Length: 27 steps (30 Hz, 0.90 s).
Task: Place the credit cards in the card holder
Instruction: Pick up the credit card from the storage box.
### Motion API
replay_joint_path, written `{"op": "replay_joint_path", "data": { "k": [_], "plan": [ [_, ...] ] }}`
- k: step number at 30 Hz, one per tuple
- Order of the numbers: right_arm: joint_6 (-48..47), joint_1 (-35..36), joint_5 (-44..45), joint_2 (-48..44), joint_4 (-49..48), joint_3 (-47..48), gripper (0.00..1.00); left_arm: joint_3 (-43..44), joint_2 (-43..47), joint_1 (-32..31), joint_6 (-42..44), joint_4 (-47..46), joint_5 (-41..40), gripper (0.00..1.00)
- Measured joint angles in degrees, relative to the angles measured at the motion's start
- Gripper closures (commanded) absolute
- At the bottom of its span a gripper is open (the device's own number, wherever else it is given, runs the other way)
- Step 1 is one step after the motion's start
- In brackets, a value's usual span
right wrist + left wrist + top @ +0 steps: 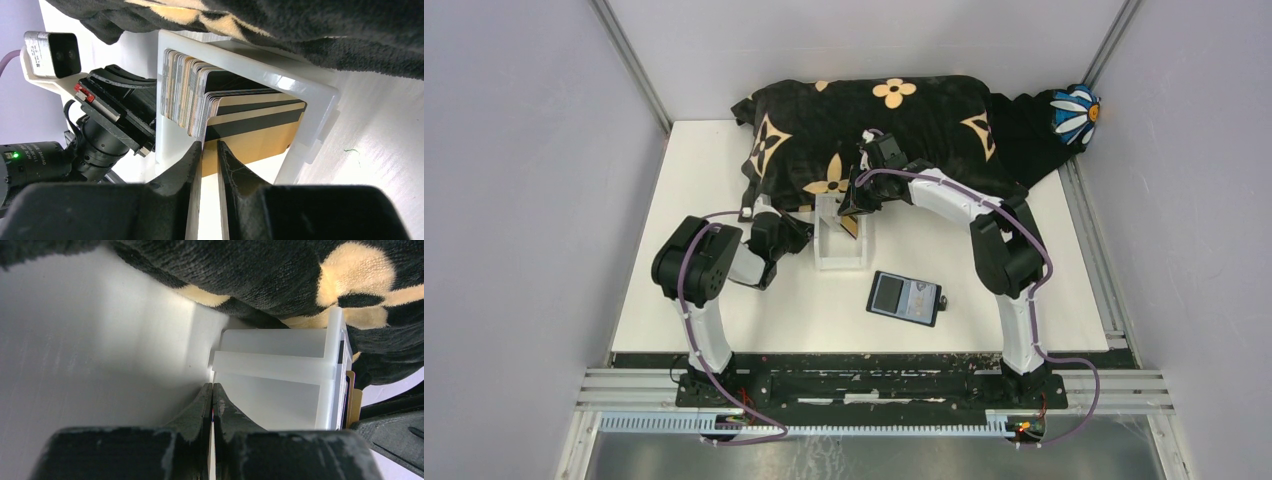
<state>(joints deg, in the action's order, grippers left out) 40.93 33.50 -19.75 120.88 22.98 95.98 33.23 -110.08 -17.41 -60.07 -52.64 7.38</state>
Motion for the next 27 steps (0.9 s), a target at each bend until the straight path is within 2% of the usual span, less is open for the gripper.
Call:
{"op": "replay_joint_path", "data": {
  "k": [9, 17, 27],
  "plan": [
    [-0.02, 0.24, 0.02, -0.85, 0.04, -0.02, 0.82, 0.15, -0.02, -0.24, 0.0, 0.13, -0.37, 0.93],
    [-0.33, 0.26, 0.13, -1.2, 0.46, -0.02, 0.99, 0.15, -0.02, -0.42, 0.0, 0.13, -0.63, 0.93],
    [-2.69, 0.55, 2.05, -1.92, 3.67, -0.02, 0.99, 0.24, 0.0, -0.98, 0.02, 0.22, -0.66, 0.93]
  ]
}}
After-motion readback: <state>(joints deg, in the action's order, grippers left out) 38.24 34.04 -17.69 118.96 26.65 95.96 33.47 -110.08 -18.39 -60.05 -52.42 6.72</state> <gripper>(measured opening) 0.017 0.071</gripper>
